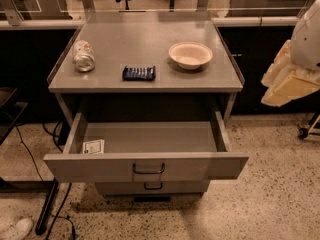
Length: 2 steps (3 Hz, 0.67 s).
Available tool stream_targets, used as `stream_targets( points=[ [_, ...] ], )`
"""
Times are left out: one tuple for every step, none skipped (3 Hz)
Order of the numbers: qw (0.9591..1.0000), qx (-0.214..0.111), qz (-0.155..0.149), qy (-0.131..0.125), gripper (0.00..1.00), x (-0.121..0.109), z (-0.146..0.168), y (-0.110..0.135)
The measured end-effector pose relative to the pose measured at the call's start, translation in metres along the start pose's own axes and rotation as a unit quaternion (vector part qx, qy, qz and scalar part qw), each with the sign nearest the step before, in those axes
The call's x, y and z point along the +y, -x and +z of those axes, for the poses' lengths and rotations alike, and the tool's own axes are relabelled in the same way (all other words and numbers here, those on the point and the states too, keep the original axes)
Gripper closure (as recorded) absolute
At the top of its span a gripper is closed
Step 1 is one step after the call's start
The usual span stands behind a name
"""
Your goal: Close top drawer
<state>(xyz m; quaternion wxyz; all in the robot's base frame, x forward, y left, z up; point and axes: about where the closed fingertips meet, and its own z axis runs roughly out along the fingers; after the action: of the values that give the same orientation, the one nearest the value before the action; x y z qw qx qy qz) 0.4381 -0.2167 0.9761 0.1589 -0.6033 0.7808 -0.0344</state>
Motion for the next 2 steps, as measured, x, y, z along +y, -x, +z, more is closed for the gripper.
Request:
stream_targets(
  points=[
    [1.0,0.0,0.0,0.0,0.85,0.0,0.0,0.0],
    [1.0,0.0,0.0,0.0,1.0,0.0,0.0,0.0001]
  ],
)
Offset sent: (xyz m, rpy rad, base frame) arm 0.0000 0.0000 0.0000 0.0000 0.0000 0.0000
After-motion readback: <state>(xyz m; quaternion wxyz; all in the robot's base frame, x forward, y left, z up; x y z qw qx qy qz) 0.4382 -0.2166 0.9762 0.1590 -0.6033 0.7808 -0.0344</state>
